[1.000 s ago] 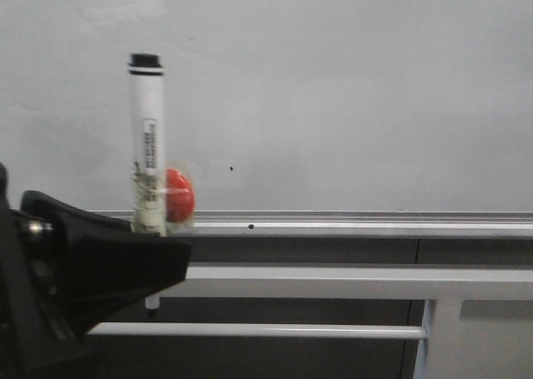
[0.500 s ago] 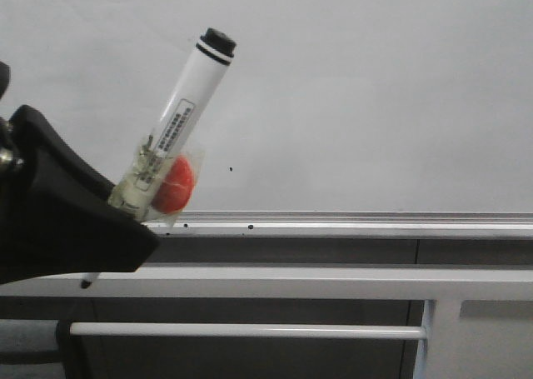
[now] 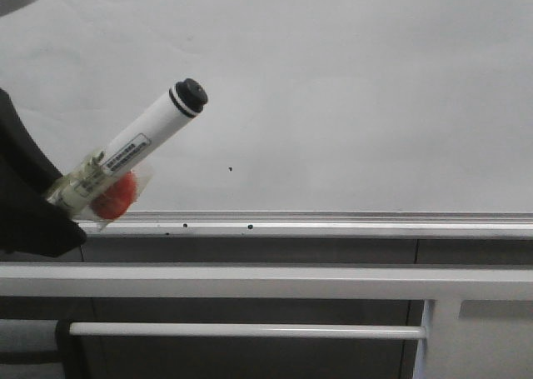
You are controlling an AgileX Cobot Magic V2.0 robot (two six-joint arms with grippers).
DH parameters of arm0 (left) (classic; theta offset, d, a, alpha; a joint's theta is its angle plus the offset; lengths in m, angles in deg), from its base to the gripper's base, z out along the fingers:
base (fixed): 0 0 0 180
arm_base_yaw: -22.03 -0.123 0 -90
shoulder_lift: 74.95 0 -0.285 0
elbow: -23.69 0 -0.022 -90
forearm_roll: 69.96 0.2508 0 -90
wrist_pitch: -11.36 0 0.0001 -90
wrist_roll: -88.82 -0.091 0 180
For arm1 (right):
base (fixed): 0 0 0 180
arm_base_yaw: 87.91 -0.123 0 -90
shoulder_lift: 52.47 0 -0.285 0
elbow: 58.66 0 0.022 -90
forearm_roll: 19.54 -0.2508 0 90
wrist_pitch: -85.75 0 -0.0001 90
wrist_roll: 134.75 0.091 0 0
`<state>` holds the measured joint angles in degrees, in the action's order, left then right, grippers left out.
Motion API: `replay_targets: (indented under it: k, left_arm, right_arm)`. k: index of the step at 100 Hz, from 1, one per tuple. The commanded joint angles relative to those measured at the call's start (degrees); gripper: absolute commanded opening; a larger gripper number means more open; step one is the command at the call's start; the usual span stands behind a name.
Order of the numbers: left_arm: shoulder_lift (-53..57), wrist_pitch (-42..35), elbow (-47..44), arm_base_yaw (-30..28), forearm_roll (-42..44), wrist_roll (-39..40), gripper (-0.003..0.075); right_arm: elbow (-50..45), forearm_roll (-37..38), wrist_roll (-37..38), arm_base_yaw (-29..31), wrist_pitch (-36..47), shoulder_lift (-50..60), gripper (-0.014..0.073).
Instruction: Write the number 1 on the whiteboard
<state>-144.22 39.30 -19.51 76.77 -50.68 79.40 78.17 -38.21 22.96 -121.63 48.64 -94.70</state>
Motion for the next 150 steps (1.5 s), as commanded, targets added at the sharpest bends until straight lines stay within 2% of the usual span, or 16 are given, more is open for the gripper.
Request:
replay_targets:
  k: [1, 17, 32, 47, 70, 89, 108, 150]
  left_arm:
    - [1.2, -2.7, 2.0, -0.1, 2.4, 0.6, -0.0020]
    - [1.2, -4.6, 2.5, -0.1, 3.0, 0.6, -0.0020]
    - [1.2, -4.7, 3.8, -0.1, 3.3, 0.6, -0.0020]
    - [1.2, -4.7, 4.8, -0.1, 3.5, 0.6, -0.0020]
    - [1.2, -4.2, 4.8, -0.1, 3.3, 0.6, -0.0020]
    - [1.2, -4.2, 4.8, 0.3, 3.3, 0.6, -0.0020]
    - [1.2, -4.5, 4.8, 2.7, 4.6, 0.6, -0.0020]
    - [1.2, -5.0, 4.8, 2.7, 5.4, 0.6, -0.0020]
  right_arm:
    - [3.8, -4.3, -5.4, -1.1, 4.5, -2.6, 0.0437]
    - [6.6, -5.9, -10.2, -5.4, 5.4, -8.3, 0.0437]
    - [9.1, -5.8, -10.3, -11.2, 9.9, -13.6, 0.0437]
    - [11.4, -2.3, -10.3, -15.9, 14.5, -19.9, 0.0437]
    - [15.2, -0.2, -10.3, -16.3, 18.8, -27.3, 0.0437]
    - [17.7, 1.6, -10.3, -16.3, 19.3, -30.8, 0.0437]
    - [19.4, 1.6, -10.3, -16.3, 19.1, -32.0, 0.0437]
    - [19.6, 1.7, -10.3, -16.3, 18.4, -32.2, 0.0437]
